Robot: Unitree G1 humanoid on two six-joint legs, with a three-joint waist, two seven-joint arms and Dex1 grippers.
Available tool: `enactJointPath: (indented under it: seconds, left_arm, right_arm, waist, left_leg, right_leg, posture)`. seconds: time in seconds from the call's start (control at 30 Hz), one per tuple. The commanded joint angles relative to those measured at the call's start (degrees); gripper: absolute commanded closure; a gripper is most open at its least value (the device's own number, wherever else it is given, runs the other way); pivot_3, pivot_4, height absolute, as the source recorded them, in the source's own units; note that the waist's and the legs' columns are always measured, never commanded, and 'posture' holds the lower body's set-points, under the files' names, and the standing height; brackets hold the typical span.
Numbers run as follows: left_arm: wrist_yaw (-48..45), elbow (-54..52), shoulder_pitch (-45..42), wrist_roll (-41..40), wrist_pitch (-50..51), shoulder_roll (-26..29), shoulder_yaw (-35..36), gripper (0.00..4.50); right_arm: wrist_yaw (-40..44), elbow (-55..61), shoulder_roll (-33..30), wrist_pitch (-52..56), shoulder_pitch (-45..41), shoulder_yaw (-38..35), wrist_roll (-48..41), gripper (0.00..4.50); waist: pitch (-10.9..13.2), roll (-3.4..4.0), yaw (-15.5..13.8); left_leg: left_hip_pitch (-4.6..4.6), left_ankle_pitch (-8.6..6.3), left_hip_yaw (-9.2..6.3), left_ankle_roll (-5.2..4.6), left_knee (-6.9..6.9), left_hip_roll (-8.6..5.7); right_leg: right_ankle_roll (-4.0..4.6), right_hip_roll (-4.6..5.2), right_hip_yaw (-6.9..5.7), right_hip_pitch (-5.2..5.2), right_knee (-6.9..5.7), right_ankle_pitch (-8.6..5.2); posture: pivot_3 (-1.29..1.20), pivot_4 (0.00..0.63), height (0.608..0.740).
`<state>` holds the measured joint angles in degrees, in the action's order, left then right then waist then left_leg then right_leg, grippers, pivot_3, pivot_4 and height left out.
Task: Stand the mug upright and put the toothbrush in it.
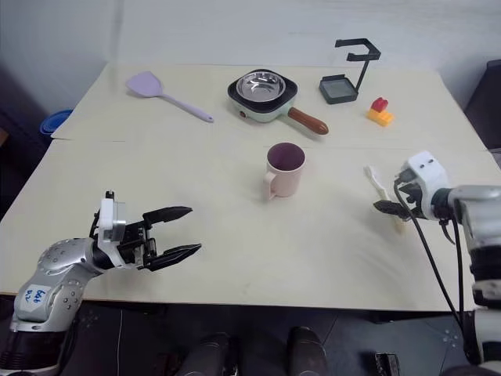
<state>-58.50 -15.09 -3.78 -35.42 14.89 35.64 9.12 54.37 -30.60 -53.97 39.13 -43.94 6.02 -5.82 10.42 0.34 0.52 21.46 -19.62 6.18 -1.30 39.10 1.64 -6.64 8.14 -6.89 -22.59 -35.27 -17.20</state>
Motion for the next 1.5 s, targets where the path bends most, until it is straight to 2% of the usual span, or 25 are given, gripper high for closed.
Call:
enactJointPath:
  seconds: [0.03,0.2,0.33,0.4,0.57,0.63,0.7,0.83,0.97,1.1,1.33,1.37,1.4,1.5]
  left_arm:
    - [0.5,-2.8,0.5,-0.6,-0.3,0.2,1.0,0.0]
    - [0.1,-3.6,2.1,0.2,-1.6,0.6,1.5,0.0]
    - [-0.9,-3.5,3.2,1.7,-5.0,0.4,1.1,0.0]
    - [-0.6,-3.4,3.0,1.4,-5.0,0.2,1.4,0.0]
    - [1.1,-3.9,2.9,-0.7,-3.8,-0.2,3.1,0.0]
    - [0.9,-5.1,3.9,-3.1,-0.6,0.7,3.2,0.0]
    - [1.1,-6.7,4.7,-5.6,2.0,1.0,3.1,0.0]
    - [4.2,-7.4,3.1,-6.3,2.7,-1.0,3.3,0.0]
    - [7.4,-7.0,0.6,-6.4,4.2,-2.6,3.0,0.0]
    - [11.3,-5.9,-1.5,-2.5,1.7,-5.1,2.4,0.0]
    - [12.6,-5.9,-1.4,0.1,-0.9,-6.4,2.4,0.0]
    - [12.7,-5.9,-1.2,-0.3,-0.7,-6.6,2.6,0.0]
    - [12.8,-6.0,-1.1,-0.7,-0.5,-6.8,2.7,0.0]
    - [11.5,-6.3,-0.4,-1.4,-0.1,-6.3,2.5,0.0]
  right_arm:
    - [1.3,-7.6,0.5,-0.6,-5.0,4.0,5.0,1.57]
    - [5.3,-15.9,1.7,-2.9,-9.6,7.8,8.7,3.28]
    - [5.0,-22.0,3.1,-6.5,-12.1,7.0,9.3,4.48]
    - [6.1,-23.2,3.8,-10.5,-12.8,5.3,8.2,4.48]
    - [12.2,-15.5,10.4,-22.8,-11.4,-9.2,-6.6,4.48]
    - [16.6,-8.9,15.3,-26.3,-9.2,-16.5,-16.0,4.48]
    - [13.3,-2.4,22.6,-28.5,-7.9,-22.7,-23.7,4.48]
    - [10.5,9.6,33.4,-31.0,-4.4,-21.0,-26.7,4.48]
    - [7.2,9.7,41.9,-39.1,-4.7,-19.2,-24.9,4.48]
    - [5.8,2.3,44.4,-47.9,-5.9,-17.8,-21.2,4.48]
    - [11.1,-8.2,41.9,-56.8,-7.4,-18.9,-20.7,4.48]
    - [12.5,-7.9,41.4,-55.1,-7.0,-18.6,-21.3,3.74]
    - [13.4,-7.6,41.1,-54.0,-6.7,-18.3,-21.7,3.54]
    - [12.5,-7.9,41.2,-56.6,-5.6,-18.6,-21.0,2.51]
  waist:
    - [0.0,0.0,-0.3]
    - [0.0,0.0,-0.2]
    - [0.0,-0.02,-0.2]
    - [0.0,-0.04,-0.3]
    - [0.0,-0.01,1.3]
    - [0.0,0.05,1.5]
    - [0.0,0.06,1.4]
    - [0.1,0.07,1.1]
    - [0.1,0.06,0.8]
    - [0.1,0.06,1.0]
    - [0.1,0.07,1.4]
    - [0.1,0.07,1.4]
    - [0.1,0.07,1.3]
    - [0.1,0.07,1.4]
  left_leg:
    - [0.0,0.0,-0.01,0.0,0.0,0.0]
    - [0.03,0.0,0.0,0.01,0.0,0.0]
    - [0.01,0.0,0.02,0.01,0.0,0.01]
    - [0.01,0.0,0.0,0.01,0.06,0.01]
    - [-0.01,0.0,0.04,0.08,0.03,0.12]
    - [-0.03,0.02,0.07,0.17,-0.05,0.19]
    - [-0.03,0.0,0.05,0.25,-0.12,0.31]
    - [-0.02,-0.02,0.06,0.27,-0.01,0.34]
    - [-0.02,0.0,0.0,0.19,0.03,0.14]
    - [-0.02,-0.02,-0.02,0.14,0.02,0.07]
    - [-0.04,-0.02,0.07,0.16,0.0,0.15]
    - [-0.04,-0.02,0.08,0.16,0.0,0.16]
    - [-0.05,-0.02,0.08,0.16,0.0,0.16]
    - [-0.07,-0.02,0.09,0.16,0.0,0.19]
  right_leg:
    - [0.0,-0.01,-0.01,0.0,0.01,0.0]
    - [0.0,-0.02,-0.03,-0.01,0.01,0.0]
    - [-0.01,-0.05,-0.03,0.0,0.0,0.0]
    - [-0.03,-0.05,-0.02,0.04,0.0,0.02]
    - [-0.06,-0.17,0.02,0.02,-0.01,0.03]
    - [-0.04,-0.28,0.06,-0.04,-0.04,0.02]
    - [0.0,-0.44,0.1,-0.08,-0.03,0.0]
    - [0.0,-0.45,0.22,-0.1,-0.13,0.0]
    - [0.0,-0.3,0.29,-0.08,-0.23,0.0]
    - [0.0,-0.26,0.28,-0.09,-0.24,0.0]
    - [0.0,-0.37,0.35,-0.12,-0.22,0.0]
    - [0.0,-0.37,0.36,-0.12,-0.22,0.0]
    - [0.0,-0.37,0.37,-0.12,-0.22,0.0]
    - [0.0,-0.37,0.4,-0.12,-0.23,0.0]
  posture:
    - [0.0,0.15,0.74]
    - [0.0,0.15,0.74]
    - [0.0,0.15,0.74]
    - [0.0,0.15,0.74]
    - [0.0,0.15,0.74]
    - [0.0,0.15,0.74]
    - [0.0,0.15,0.74]
    - [0.0,0.15,0.74]
    - [0.0,0.15,0.74]
    - [0.0,0.15,0.74]
    - [0.0,0.15,0.74]
    - [0.0,0.15,0.74]
    - [0.0,0.15,0.74]
    - [0.0,0.15,0.74]
